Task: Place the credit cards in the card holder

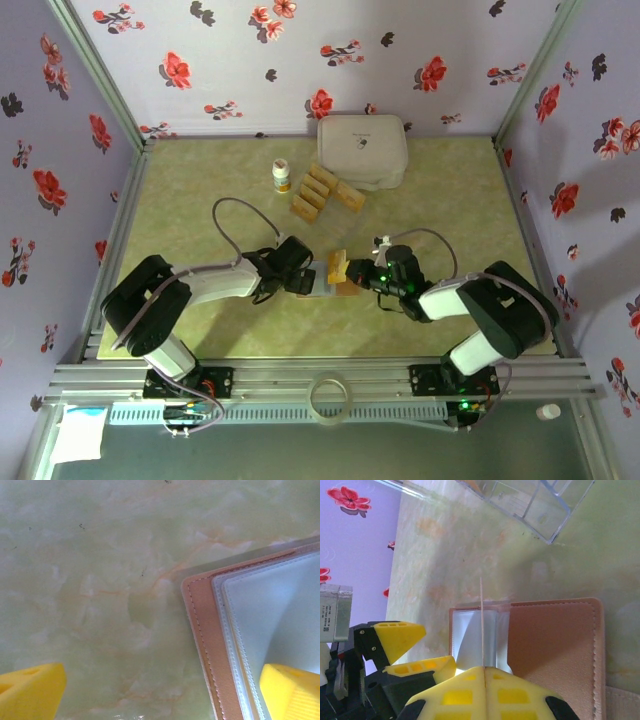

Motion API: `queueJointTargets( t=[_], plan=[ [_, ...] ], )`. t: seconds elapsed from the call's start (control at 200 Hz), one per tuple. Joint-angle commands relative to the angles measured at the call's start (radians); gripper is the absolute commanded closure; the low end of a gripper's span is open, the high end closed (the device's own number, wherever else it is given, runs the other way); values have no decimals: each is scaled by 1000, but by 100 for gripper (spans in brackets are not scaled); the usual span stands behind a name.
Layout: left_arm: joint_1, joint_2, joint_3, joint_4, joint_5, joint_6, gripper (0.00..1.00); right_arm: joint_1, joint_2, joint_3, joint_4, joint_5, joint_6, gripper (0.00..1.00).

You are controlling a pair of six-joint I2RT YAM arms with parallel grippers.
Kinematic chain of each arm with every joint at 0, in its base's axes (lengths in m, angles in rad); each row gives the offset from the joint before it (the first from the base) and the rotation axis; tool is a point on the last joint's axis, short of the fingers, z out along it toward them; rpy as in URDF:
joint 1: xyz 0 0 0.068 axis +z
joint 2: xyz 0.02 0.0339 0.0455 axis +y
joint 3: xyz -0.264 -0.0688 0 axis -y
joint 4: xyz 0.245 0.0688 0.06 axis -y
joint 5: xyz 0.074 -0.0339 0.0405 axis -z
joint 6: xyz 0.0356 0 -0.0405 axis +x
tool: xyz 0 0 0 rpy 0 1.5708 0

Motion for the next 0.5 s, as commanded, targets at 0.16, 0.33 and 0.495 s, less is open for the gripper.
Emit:
queueJointTargets(
  t=[0.16,0.33,0.495],
  plan=[
    [-6,-3,-36,-59,-31,-20,0,17,60,-18,169,33,38,100],
    [-6,3,-34,-59,-32,-19,0,21,108,-19,227,27,55,100],
    [-7,4,-33,-62,-31,-20,0,23,177,-23,318,5,76,100]
  ],
)
